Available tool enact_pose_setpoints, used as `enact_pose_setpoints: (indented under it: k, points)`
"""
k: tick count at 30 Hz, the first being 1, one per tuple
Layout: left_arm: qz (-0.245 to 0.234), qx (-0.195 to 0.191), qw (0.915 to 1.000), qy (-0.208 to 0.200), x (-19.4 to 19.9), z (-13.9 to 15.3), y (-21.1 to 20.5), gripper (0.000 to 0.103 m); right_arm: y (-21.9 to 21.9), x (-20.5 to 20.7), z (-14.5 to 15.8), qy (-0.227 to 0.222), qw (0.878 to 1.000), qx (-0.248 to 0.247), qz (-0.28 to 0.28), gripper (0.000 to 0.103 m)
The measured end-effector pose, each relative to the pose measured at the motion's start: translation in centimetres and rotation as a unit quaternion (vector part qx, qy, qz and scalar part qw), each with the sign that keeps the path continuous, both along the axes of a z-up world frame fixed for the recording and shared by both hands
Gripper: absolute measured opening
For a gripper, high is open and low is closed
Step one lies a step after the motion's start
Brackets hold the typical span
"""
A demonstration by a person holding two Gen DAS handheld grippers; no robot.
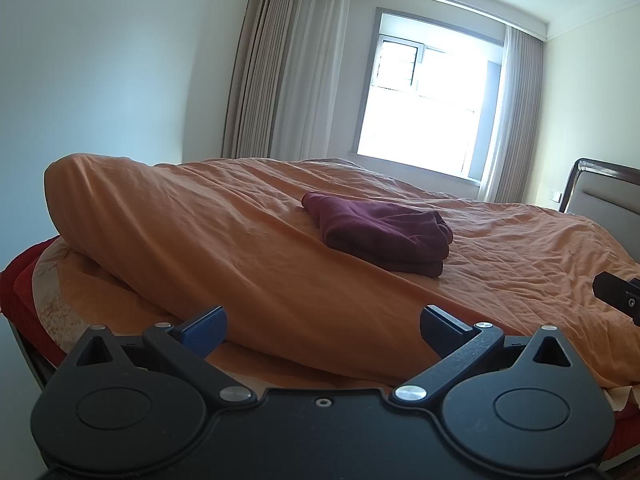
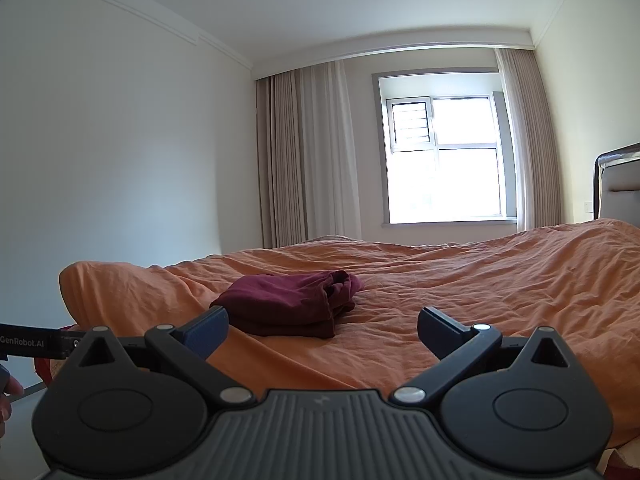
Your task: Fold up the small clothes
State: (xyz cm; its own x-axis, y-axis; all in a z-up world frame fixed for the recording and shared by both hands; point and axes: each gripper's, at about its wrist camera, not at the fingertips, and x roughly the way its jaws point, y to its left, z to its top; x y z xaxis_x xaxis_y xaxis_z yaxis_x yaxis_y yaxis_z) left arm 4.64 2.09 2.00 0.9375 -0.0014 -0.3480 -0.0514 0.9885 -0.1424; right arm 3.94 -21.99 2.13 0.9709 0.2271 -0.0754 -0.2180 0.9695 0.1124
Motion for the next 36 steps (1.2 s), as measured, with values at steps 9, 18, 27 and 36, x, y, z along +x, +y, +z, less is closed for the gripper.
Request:
enact_pose_setpoints:
  k: [9,18,27,36]
  points:
    - [0.0,0.0,1.0,0.001,-0.02,0.03,0.02,0.102,-0.01,-0.03,-0.01,0.0,1.0,0.0,0.001,0.103]
    - [0.027,0.014,0.9995,-0.002,-0.4,0.25,-0.44,0.102,0.05,-0.06,-0.02,0.0,1.0,0.0,0.002,0.103]
    - [0.035,0.026,0.999,0.0,-0.42,0.28,-0.56,0.102,0.11,0.0,0.0,0.0,1.0,-0.001,0.002,0.103]
    - [0.036,0.033,0.9988,0.005,-0.19,0.26,-0.7,0.102,0.09,0.06,0.03,-0.001,1.0,0.0,0.002,0.103]
